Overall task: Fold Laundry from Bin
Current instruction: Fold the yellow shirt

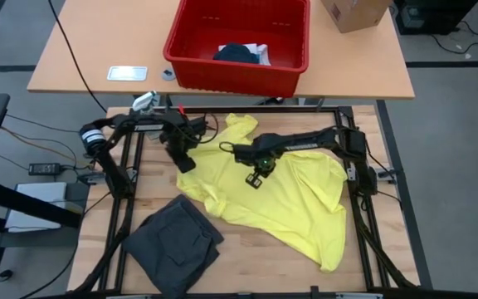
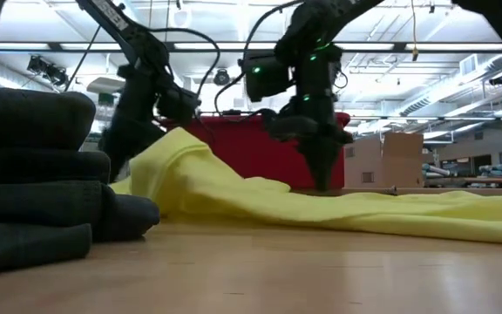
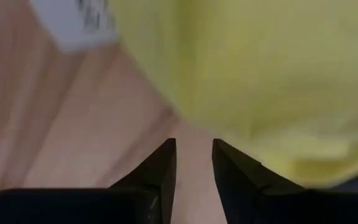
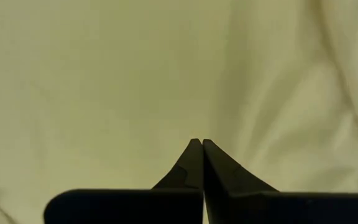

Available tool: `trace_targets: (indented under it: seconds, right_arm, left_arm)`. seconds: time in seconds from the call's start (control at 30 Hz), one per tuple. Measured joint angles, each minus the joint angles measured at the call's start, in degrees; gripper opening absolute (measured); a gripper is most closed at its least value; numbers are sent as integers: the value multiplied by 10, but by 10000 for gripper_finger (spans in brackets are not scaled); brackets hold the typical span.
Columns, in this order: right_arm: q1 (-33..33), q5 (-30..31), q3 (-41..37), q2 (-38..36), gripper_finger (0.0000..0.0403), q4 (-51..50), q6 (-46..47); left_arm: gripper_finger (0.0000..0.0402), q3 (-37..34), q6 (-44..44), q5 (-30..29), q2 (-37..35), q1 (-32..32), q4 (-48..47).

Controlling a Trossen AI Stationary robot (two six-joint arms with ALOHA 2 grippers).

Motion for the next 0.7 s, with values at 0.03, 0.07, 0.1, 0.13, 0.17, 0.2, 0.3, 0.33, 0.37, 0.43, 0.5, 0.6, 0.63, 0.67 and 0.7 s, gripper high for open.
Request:
trace_targets:
  seconds: [0.03,0.07,0.1,0.13,0.17,0.2,0.3,0.33,0.37,0.43,0.5,0.6,0.63,0.67,0.7]
  right_arm:
    - [4,4,-14,-11,2,3,7]
    - [7,6,-31,-25,2,10,14]
    - [9,13,-49,-41,2,16,24]
    - [9,19,-69,-58,2,23,31]
    - [6,23,-91,-79,2,33,40]
    - [2,27,-114,-100,2,45,49]
    - [-21,29,-191,-167,1,80,80]
    - [-30,30,-217,-188,1,92,93]
    - [-39,29,-243,-209,1,104,104]
    - [-60,28,-292,-246,1,127,117]
    - [-82,20,-336,-273,1,150,121]
    - [-115,1,-386,-286,1,178,121]
    - [-124,-2,-397,-286,1,186,121]
    - [-134,-2,-408,-286,1,194,121]
    - [-142,-2,-416,-282,1,201,122]
  left_arm:
    - [105,0,-2,0,-7,0,-17]
    - [104,0,-6,1,-14,0,-33]
    - [104,0,-10,2,-21,0,-51]
    - [103,0,-12,3,-27,-1,-66]
    - [103,0,-15,4,-33,-1,-73]
    - [103,0,-21,6,-40,-2,-70]
    - [103,1,-41,20,-65,-2,-21]
    - [103,2,-49,36,-68,-2,3]
    - [103,4,-56,55,-69,-3,27]
    - [103,7,-65,87,-69,-10,72]
    - [103,8,-73,94,-69,-22,134]
    - [103,9,-74,96,-53,-40,234]
    - [103,9,-74,96,-43,-44,263]
    - [103,9,-74,91,-33,-49,291]
    - [103,10,-73,80,-19,-51,311]
